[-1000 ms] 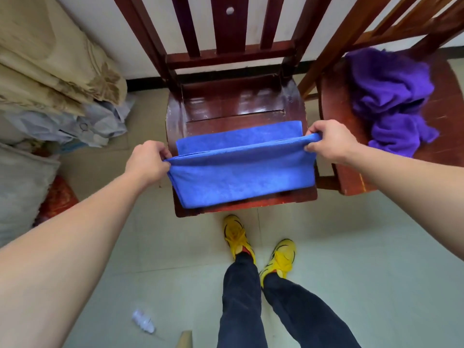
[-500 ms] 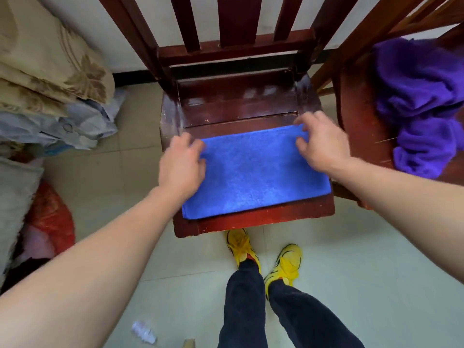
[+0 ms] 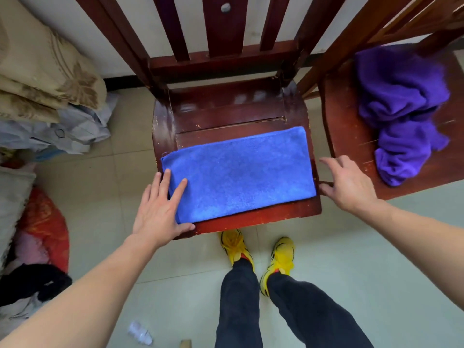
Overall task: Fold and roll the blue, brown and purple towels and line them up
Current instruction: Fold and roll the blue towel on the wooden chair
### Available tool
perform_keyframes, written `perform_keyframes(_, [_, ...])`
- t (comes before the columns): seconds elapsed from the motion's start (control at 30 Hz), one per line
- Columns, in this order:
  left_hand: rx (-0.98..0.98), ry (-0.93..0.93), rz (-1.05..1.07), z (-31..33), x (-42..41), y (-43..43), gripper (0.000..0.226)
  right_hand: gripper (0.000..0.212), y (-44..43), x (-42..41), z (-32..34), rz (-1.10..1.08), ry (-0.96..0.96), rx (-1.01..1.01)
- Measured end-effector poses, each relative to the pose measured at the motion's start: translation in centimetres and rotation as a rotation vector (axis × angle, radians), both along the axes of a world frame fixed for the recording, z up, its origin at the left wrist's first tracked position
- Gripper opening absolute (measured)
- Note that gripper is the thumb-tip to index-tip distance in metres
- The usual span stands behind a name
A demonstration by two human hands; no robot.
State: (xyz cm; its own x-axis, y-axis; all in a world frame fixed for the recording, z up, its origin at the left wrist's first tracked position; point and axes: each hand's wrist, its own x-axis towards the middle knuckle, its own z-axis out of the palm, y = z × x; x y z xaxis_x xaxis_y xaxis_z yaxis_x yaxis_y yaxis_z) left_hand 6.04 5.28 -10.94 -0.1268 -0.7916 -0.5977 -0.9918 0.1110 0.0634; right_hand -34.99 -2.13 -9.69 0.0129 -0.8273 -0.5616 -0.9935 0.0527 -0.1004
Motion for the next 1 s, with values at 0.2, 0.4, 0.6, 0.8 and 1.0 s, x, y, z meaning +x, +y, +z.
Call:
perform_keyframes(0.2, [-0.233,0.167,-0.031,-0.2,-6.5,-3.6,0.068,0.063,-2.1,8.2,-1.2,0.351,-0.214,-0.227])
perform_keyframes(0.4, [-0.133,0.018,0.288,-3.0,-5.1,-5.7,0.069,0.074,-3.5,6.9,-5.3,0.484,-0.128,-0.184])
perform_keyframes(0.6, [-0.247,0.020,0.224,-1.2,-7.7,-5.2,0.066,0.060,-3.8,3.0,-3.8,0.111,-0.227,-0.330])
perform_keyframes(0.8, [-0.051,0.063,0.068,-1.7,-13.3,-4.3,0.099,0.057,-2.7,4.6,-3.9,-0.500,-0.260,-0.046])
perform_keyframes(1.0, [-0.007,0.034,0.085,-1.5,-14.1,-4.8,0.104,0.013,-4.2,3.5,-4.9,-0.715,-0.573,0.199])
